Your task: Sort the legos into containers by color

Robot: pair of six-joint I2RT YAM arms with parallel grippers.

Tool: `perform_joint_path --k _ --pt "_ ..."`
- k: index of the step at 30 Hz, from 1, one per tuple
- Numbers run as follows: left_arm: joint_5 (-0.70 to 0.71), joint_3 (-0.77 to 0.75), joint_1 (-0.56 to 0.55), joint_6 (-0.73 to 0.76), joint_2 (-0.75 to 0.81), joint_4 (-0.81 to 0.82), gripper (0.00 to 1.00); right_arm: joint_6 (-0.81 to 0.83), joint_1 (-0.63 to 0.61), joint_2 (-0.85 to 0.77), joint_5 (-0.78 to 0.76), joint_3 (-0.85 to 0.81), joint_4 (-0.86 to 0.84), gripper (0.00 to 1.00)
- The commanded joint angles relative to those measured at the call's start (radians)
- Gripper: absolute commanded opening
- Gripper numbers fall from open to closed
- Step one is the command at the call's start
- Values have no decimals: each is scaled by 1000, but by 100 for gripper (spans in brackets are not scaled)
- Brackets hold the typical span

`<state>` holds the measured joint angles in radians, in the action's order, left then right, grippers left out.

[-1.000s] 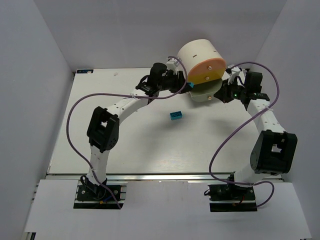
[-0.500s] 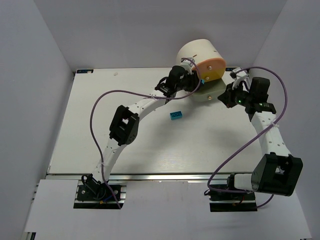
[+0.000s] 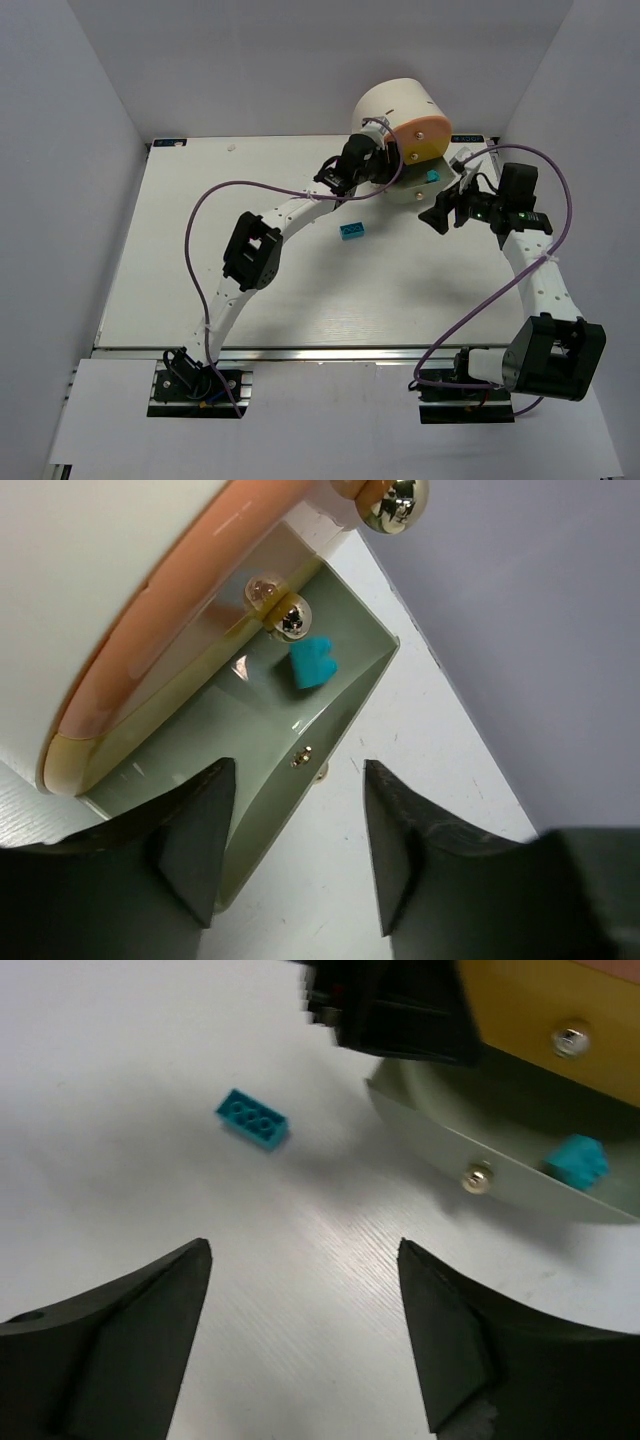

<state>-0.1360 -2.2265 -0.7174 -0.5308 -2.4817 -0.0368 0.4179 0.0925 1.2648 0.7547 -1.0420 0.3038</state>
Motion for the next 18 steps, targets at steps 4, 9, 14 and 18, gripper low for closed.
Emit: perform_joint_path --k 4,9,14,18 --pt "-7 52 5 -11 190 17 30 525 -7 56 403 -64 251 84" --pt "76 376 70 -26 532 -31 0 1044 -68 208 405 -194 541 83" --pt "186 839 137 -21 869 -103 36 1196 -217 347 218 -280 609 82" --pt "260 1086 170 -43 1098 -204 67 1176 -355 387 65 -263 434 89"
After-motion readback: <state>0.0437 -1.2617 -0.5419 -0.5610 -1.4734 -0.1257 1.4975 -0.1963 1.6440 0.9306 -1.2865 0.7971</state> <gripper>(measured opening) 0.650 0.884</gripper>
